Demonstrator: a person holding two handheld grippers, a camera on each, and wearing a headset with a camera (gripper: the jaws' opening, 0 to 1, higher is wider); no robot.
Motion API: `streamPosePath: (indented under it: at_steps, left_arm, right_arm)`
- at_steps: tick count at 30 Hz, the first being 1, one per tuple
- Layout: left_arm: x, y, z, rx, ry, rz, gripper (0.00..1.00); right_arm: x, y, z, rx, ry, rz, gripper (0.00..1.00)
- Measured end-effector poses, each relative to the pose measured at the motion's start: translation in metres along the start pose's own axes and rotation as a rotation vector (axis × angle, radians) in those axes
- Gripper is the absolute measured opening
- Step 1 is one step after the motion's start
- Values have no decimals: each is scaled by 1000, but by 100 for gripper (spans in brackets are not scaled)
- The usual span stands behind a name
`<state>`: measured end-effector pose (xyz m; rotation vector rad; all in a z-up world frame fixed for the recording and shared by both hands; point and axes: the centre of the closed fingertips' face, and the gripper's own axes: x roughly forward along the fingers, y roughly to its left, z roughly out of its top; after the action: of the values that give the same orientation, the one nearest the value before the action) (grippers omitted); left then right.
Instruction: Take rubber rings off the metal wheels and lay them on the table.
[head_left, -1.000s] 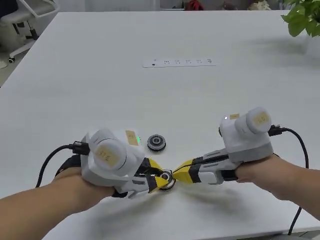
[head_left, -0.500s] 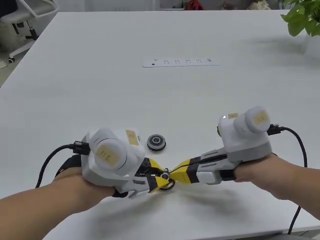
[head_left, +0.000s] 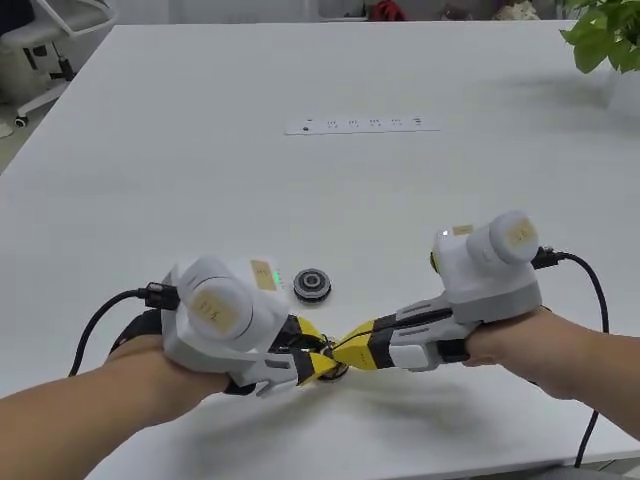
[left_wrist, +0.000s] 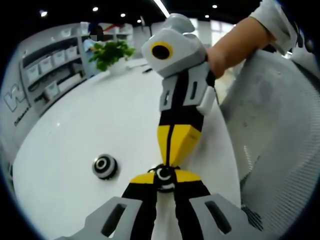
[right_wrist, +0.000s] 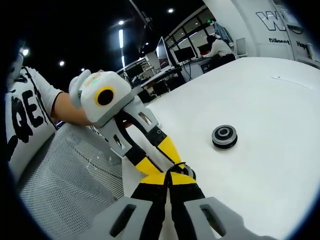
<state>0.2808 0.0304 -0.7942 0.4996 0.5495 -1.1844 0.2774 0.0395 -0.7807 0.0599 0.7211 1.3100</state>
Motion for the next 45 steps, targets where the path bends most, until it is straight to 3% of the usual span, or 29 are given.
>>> streamPosePath:
  at_steps: [7,18,26,35,45]
  left_arm:
    - [0,0,1,-5,-6,-3,12]
    - [1,1,2,-53,-18,-6,13]
    - [0,0,3,-53,-18,-17,15]
    - [-4,-3,9,-35,-25,-30,18]
    - [-17,-3,22,-41,-72,-30,22]
  right_arm:
    - [-6,-11,-3,21,-8,-34,0]
    - [-6,-16,-6,38,-5,-45,0]
    - [-7,-17,-6,49,-9,-47,0]
    - [-9,-18,-3,48,-19,-54,0]
    - [-10,-18,0,48,-29,-54,0]
